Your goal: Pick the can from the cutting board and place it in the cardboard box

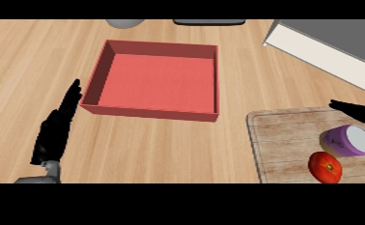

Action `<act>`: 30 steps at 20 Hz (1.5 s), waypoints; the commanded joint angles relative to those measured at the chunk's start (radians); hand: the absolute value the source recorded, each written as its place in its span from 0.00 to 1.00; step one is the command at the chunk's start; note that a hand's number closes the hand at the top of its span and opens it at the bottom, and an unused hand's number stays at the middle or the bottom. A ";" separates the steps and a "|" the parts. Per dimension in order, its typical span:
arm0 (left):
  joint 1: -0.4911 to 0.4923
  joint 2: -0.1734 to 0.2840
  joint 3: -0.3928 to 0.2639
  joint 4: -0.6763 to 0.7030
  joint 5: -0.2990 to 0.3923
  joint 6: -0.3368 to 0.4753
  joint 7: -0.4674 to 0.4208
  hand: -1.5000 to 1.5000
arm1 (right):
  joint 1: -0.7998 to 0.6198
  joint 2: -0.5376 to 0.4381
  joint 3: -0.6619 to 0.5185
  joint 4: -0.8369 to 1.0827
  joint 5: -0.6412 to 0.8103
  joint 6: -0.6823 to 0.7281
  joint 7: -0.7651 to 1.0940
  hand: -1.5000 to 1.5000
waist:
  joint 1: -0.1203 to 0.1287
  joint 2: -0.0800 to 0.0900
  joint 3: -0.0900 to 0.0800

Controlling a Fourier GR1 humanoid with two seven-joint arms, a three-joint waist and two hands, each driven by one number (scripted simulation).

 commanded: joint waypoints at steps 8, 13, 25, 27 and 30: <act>-0.002 0.021 0.069 -0.025 0.005 -0.074 0.029 0.50 | 0.035 0.100 -0.016 -0.076 0.091 0.032 0.033 0.00 | -0.002 -0.001 0.000; 0.072 0.014 0.082 -0.099 0.021 -0.100 0.028 0.50 | 0.006 0.128 0.021 0.053 0.191 -0.051 -0.031 0.00 | 0.003 -0.001 0.000; -0.029 -0.037 0.088 0.082 -0.038 -0.064 -0.062 0.50 | -0.050 0.179 -0.054 0.082 0.246 -0.254 -0.106 1.00 | -0.002 0.001 0.000; 0.027 -0.061 0.056 -0.045 -0.061 -0.045 -0.002 0.50 | 0.009 0.169 -0.077 0.019 0.234 -0.258 -0.137 1.00 | -0.002 -0.001 0.000; 0.050 -0.041 0.057 -0.058 -0.039 -0.088 -0.003 0.50 | -0.134 0.214 -0.026 0.017 0.255 -0.245 -0.088 1.00 | 0.012 -0.001 0.000</act>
